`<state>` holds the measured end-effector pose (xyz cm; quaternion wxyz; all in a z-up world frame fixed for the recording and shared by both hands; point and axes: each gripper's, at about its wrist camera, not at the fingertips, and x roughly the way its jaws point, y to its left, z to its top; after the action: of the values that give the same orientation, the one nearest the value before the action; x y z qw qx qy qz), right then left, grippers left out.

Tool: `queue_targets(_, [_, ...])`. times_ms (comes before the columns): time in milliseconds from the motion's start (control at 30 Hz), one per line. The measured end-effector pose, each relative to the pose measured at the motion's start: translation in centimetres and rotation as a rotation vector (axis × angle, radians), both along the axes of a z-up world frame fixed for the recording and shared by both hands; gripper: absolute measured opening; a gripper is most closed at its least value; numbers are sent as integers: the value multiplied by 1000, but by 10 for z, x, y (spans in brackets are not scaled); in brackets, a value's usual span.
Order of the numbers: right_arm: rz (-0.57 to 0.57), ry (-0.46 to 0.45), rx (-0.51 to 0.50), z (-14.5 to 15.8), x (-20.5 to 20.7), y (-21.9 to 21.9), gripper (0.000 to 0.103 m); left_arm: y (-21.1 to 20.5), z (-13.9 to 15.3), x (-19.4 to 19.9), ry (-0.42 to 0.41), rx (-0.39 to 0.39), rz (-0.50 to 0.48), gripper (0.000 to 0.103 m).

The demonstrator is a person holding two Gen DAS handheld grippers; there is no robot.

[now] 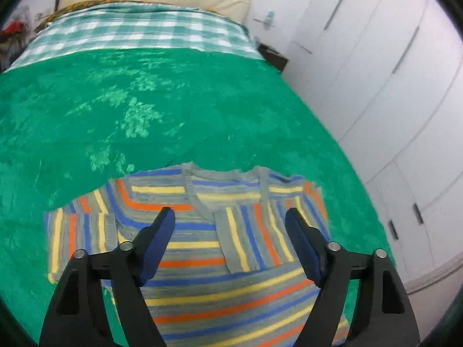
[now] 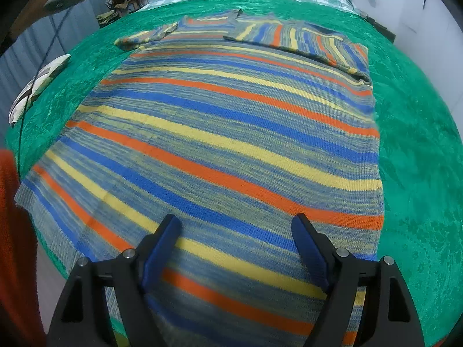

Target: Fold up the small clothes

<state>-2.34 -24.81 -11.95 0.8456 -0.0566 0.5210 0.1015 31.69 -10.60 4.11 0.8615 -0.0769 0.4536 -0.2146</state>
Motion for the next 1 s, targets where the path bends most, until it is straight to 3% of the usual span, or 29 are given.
queue_targets(67, [0,2,2,1,-1,0,80,20,-8,7,20,-13,69,78])
queue_targets(133, [5,23,15,5,-3,-1,79,66,-18,6,54,-28,191,77])
queue_targets(200, [5,60,67,18,-1,-6,70,107,-28,-10,63,-13,286,77])
queue_targets(233, [0,75,128,33,2,-9,65,130,-34,-19,67,10,331,78])
queue_targets(333, [-13,54,313,77,18,-7,65,187,-62,-61,77,93,429,85])
queue_targets(400, [1,46,514,110,46,9,65,214,-88,-89,102,144,470,86])
queue_targets(467, [-5,70,688,120,82,29,65,237,-123,-114,153,199,490,86])
queue_targets(533, [-46,124,829,110,129,53,65,248,-146,-135,138,220,490,86])
queue_targets(567, [-76,171,892,94,160,68,65,248,-150,-148,70,220,473,86])
queue_targets(633, [-161,265,940,55,210,90,64,244,-149,-159,10,224,460,92])
queue_targets(733, [-274,386,1007,0,258,120,58,233,-149,-161,4,256,434,100])
queue_targets(833, [-356,375,1005,-23,281,137,56,233,-152,-161,7,241,423,102])
queue_targets(900, [-392,331,941,-27,293,141,56,237,-150,-160,6,237,424,102])
queue_targets(1000, [-440,387,981,-46,304,147,56,238,-154,-160,3,233,423,102])
